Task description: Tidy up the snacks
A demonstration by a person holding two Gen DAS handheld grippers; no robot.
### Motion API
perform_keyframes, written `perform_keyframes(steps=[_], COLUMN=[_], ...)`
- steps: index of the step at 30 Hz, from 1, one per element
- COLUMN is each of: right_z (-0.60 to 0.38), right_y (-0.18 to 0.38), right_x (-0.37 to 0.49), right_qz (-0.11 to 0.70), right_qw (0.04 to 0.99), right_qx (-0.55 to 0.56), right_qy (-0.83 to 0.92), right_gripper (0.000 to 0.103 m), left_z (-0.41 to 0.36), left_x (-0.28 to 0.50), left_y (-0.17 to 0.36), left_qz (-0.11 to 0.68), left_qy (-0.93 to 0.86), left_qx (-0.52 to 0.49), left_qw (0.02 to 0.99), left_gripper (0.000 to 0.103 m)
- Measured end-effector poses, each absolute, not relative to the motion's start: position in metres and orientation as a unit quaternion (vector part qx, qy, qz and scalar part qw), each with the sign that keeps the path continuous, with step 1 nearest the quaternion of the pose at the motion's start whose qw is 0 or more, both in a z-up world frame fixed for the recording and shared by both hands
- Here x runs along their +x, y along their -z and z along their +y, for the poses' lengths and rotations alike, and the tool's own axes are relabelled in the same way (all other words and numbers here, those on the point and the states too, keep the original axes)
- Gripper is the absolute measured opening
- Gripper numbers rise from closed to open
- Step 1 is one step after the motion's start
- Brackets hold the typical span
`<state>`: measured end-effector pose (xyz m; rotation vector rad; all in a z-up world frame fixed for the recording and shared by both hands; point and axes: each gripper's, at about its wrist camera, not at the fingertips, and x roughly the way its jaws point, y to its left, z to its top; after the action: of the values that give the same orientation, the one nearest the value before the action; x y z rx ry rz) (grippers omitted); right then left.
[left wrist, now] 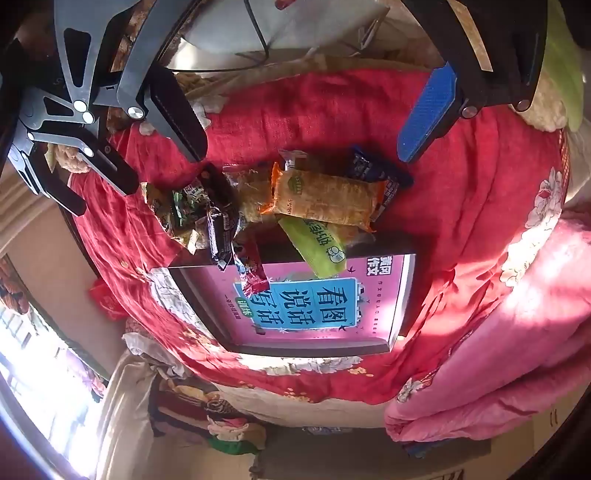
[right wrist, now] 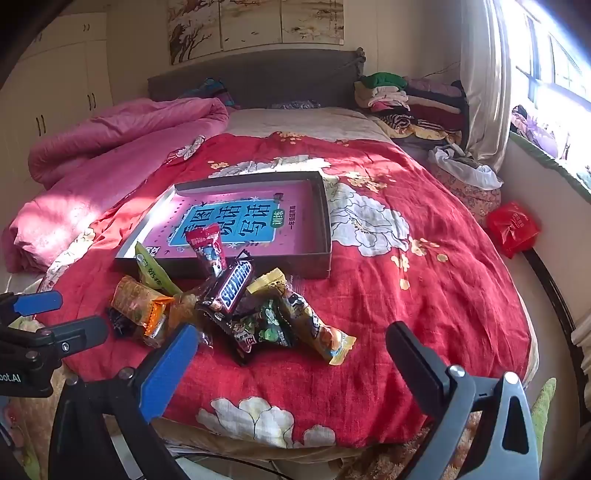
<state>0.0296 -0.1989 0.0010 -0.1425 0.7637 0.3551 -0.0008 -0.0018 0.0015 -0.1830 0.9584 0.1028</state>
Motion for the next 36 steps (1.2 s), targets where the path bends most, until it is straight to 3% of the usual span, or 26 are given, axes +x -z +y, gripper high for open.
perform_keyframes(steps=[36], right_z=[-0.191], right_y=[-0.006], right_x=[0.022], right_qz=[0.364], right_qw=[0.911], right_qx=[-0.08], right_qy=[-0.175], right_gripper=[0.103], left_z=[-0.005], left_x=[-0.002], left_y=[-0.004], left_qz=[0.458], left_qy=[-0.046], left_qx=[-0.082], left_qw=[0.884], left_gripper=[0.102])
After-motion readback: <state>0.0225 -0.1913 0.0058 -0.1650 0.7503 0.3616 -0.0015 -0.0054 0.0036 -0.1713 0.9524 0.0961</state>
